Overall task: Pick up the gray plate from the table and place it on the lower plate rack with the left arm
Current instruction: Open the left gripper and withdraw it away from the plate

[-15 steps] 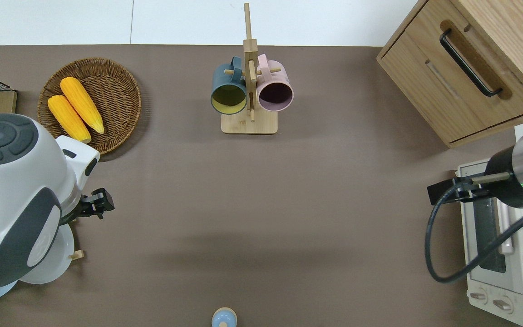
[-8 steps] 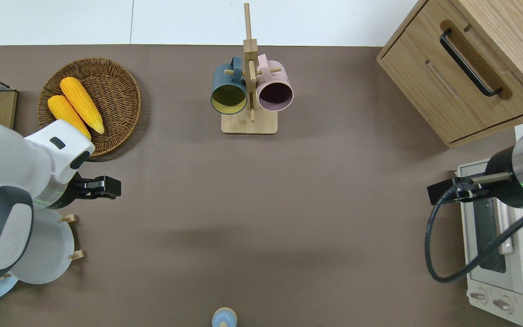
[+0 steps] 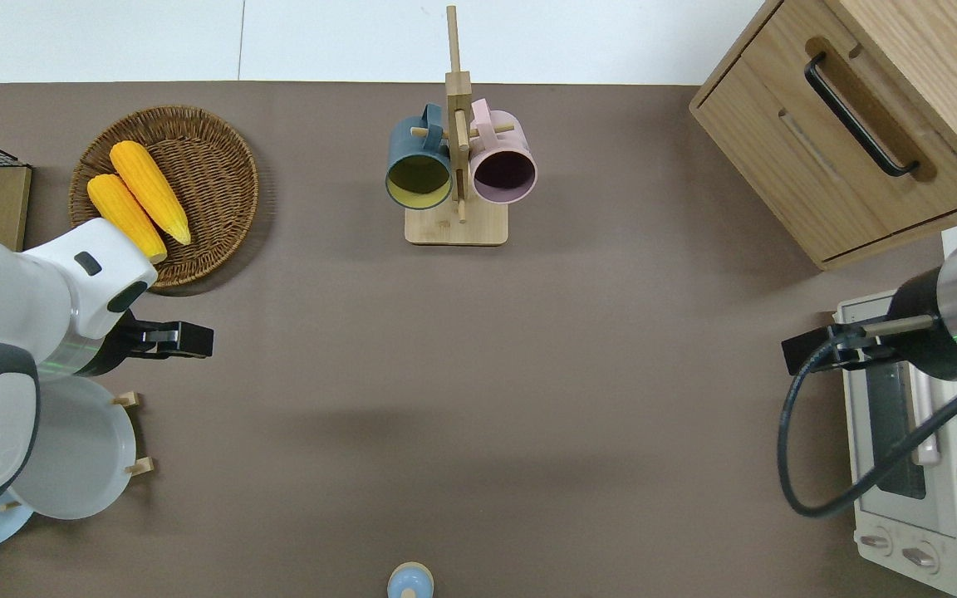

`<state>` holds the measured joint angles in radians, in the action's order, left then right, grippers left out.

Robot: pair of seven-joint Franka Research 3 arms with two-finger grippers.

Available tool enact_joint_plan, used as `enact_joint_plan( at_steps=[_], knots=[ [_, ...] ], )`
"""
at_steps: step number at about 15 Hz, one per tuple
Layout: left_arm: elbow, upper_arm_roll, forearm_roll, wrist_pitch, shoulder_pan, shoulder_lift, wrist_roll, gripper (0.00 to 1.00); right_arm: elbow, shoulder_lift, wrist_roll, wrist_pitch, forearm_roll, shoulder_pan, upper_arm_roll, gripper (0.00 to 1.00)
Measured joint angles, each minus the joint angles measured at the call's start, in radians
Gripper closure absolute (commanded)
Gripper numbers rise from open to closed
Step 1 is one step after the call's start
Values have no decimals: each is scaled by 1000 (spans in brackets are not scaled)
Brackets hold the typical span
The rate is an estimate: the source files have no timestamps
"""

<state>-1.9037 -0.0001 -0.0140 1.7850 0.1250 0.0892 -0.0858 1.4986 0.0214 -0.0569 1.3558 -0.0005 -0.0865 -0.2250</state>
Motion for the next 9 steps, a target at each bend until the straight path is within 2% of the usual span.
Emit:
enact_joint_plan(
  at_steps=[3,9],
  knots=[
    [-30,1,52,30,-26,25,2,2,0,0,0,0,0,0,0,13],
    [-44,0,49,54,-40,35,0,2,0,0,0,0,0,0,0,11]
  ],
)
